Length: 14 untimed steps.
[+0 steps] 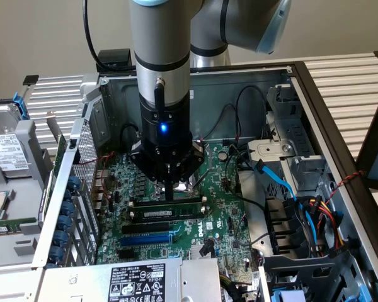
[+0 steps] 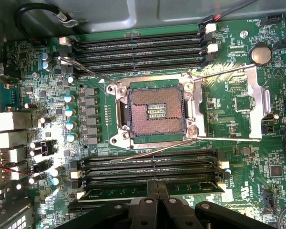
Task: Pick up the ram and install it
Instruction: 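Press down the ram until it locks into place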
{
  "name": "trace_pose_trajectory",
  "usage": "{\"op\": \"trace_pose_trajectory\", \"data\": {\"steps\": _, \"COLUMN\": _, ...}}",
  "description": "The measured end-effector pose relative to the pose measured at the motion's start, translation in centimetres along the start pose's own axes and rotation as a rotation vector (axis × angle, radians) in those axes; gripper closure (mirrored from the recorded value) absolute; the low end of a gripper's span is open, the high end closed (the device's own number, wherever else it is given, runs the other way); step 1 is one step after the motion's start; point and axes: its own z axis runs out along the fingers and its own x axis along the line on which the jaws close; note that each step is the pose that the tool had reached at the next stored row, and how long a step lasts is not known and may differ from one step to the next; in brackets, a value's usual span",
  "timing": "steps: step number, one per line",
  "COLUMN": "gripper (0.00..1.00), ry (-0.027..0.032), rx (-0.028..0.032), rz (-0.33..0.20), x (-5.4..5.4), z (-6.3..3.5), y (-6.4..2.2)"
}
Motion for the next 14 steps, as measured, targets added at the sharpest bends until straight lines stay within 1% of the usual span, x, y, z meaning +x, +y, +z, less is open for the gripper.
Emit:
{"op": "trace_pose_trajectory", "data": {"steps": 6, "gripper": 0.89, "ry": 0.0001, "rx": -0.0002, "rz": -0.001, "x": 0.00, "z": 0.00, "y": -0.05}}
{"op": "trace_pose_trajectory", "data": {"steps": 8, "gripper": 0.89, "ry": 0.0001, "rx": -0.0002, "rz": -0.002, "x": -0.01, "z": -0.01, "y": -0.19}}
{"op": "trace_pose_trajectory", "data": {"steps": 11, "gripper": 0.89, "ry": 0.0001, "rx": -0.0002, "rz": -0.006, "x": -0.07, "z": -0.01, "y": -0.63}}
{"op": "trace_pose_trajectory", "data": {"steps": 14, "gripper": 0.89, "ry": 0.0002, "rx": -0.0010, "rz": -0.008, "x": -0.09, "z": -0.01, "y": -0.81}}
